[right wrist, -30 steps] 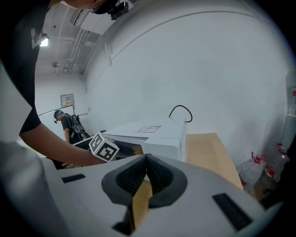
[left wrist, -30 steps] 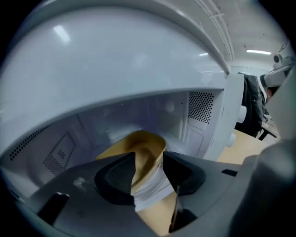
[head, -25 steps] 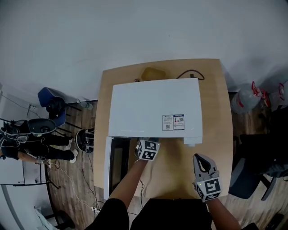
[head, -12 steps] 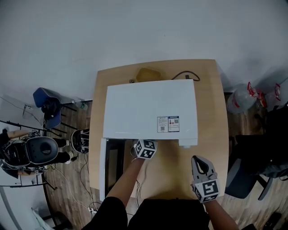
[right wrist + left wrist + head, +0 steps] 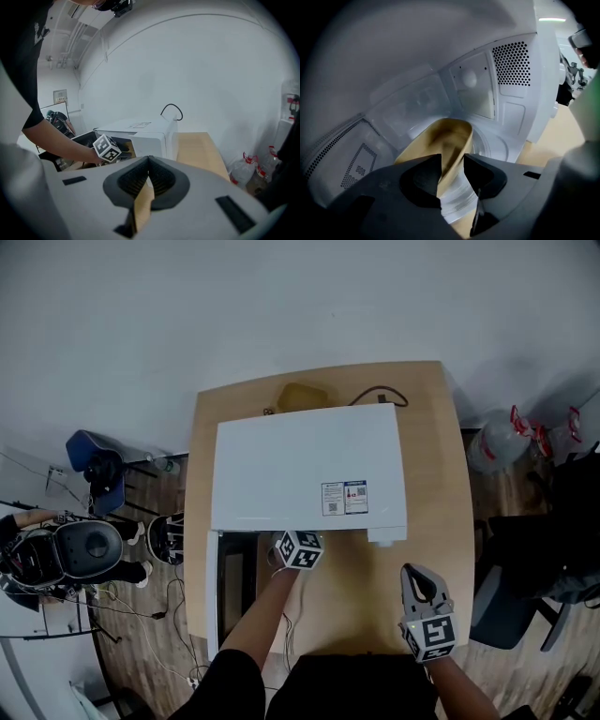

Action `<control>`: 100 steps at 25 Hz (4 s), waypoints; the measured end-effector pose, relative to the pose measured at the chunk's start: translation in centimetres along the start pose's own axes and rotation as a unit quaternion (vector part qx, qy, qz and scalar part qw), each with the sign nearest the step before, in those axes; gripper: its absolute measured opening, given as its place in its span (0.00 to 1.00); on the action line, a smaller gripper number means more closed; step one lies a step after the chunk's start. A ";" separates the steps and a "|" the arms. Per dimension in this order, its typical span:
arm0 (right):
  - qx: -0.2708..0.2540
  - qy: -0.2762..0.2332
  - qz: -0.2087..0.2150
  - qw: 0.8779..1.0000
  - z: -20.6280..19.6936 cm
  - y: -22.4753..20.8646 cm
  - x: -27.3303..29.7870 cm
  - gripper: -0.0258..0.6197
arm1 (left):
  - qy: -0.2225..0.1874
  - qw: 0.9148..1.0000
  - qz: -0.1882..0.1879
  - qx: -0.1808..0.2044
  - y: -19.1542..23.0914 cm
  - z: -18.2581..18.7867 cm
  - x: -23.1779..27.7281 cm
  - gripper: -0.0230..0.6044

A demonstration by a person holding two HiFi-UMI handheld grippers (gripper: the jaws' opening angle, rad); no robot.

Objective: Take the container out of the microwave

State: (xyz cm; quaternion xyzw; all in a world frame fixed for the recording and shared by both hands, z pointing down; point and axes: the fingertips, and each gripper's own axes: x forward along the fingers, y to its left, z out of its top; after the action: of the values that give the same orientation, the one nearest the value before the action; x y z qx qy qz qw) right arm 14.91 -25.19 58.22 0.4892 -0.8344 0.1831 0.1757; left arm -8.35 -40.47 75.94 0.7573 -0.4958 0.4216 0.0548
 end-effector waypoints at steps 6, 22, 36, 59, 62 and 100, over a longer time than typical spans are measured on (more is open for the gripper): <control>-0.020 0.000 -0.009 1.000 0.1 0.2 -0.8 0.13 | 0.003 1.000 0.003 -0.004 0.2 0.0 -0.5 0.21; -0.012 -0.015 -0.013 1.000 0.0 2.6 -3.6 0.13 | 0.006 0.999 0.001 -0.038 0.0 -1.7 -3.4 0.16; -0.010 -0.024 -0.008 1.000 0.0 4.1 -5.0 0.13 | -0.006 0.998 0.001 -0.059 -0.1 -2.4 -6.2 0.07; -0.010 -0.055 -0.027 0.998 -1.5 10.5 -9.8 0.13 | -0.066 0.990 -0.054 -0.109 -6.2 -4.1 -18.8 0.07; -0.013 -0.048 -0.027 0.998 -2.4 11.4 -10.5 0.13 | -0.073 0.989 -0.057 -0.113 -6.9 -4.9 -20.8 0.07; -0.080 -0.074 0.043 0.993 -1.9 21.8 -17.8 0.13 | -0.237 0.928 -0.053 -0.282 -11.9 -6.2 -46.0 0.07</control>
State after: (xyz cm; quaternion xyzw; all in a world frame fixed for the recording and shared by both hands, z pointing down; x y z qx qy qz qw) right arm 4.10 -1.02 48.51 0.4494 -0.8774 0.0863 0.1440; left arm -9.50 1.08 52.04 0.8136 -0.5520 0.0690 0.1690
